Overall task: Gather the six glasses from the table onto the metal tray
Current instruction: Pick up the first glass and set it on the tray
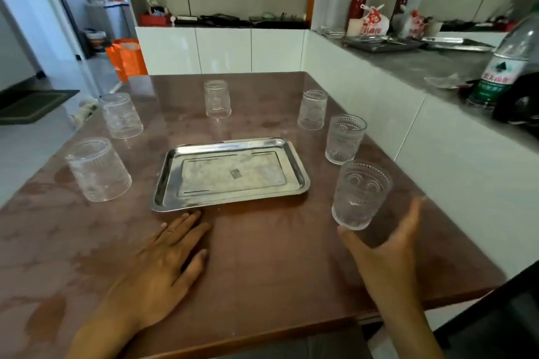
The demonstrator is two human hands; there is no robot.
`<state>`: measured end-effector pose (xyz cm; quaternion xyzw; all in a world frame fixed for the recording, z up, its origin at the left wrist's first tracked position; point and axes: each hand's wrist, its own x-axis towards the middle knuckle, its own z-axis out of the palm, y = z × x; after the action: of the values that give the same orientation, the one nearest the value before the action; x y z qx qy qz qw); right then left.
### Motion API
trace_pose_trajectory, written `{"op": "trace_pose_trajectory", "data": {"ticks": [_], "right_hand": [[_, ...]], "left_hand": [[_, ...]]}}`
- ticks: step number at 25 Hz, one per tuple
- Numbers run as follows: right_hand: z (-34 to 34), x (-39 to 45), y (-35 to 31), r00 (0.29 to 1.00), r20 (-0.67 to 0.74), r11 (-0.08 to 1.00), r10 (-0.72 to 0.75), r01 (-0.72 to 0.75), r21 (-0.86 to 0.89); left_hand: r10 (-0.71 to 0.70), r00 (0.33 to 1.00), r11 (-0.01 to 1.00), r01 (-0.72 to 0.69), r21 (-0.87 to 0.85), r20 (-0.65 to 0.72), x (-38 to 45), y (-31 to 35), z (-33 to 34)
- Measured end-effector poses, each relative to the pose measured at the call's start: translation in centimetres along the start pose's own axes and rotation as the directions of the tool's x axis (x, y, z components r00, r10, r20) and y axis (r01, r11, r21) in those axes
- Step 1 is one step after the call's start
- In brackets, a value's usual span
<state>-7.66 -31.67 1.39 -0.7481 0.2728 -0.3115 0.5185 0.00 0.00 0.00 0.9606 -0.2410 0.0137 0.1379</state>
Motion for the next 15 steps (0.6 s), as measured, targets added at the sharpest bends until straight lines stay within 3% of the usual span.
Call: {"op": "trace_pose_trajectory", "data": {"ticks": [3,6,8,11,13,15], "right_hand": [[0.4,2.7,0.6,0.963,0.270,1.000,0.004,-0.005,0.002],[0.8,4.2,1.3,0.966,0.257,1.000,0.005,-0.005,-0.001],[0.7,4.3,1.1,0.972,0.235,0.999,0.024,-0.018,-0.028],[1.2,4.5,-0.5,0.962,0.272,0.992,-0.002,-0.031,0.118],[2.3,4.4,-3.0,0.934,0.343,0.979,-0.104,0.034,0.203],[4.1,4.8,-5.9,0.911,0.353,0.947,-0.214,0.105,0.303]], "left_hand": [[-0.008,0.999,0.999,0.007,0.033,0.032,0.1,0.4,-0.5],[0.001,1.000,0.995,-0.004,0.102,0.031,-0.2,1.7,-1.7],[-0.012,0.989,0.996,0.025,0.089,-0.148,-0.2,2.5,-2.9],[-0.136,0.896,0.982,0.066,-0.175,-0.423,1.5,2.2,-4.7],[-0.280,0.854,0.931,0.131,-0.341,-0.438,4.1,0.8,-5.6],[-0.373,0.817,0.919,0.259,-0.298,-0.440,6.8,-1.4,-6.0]]}}
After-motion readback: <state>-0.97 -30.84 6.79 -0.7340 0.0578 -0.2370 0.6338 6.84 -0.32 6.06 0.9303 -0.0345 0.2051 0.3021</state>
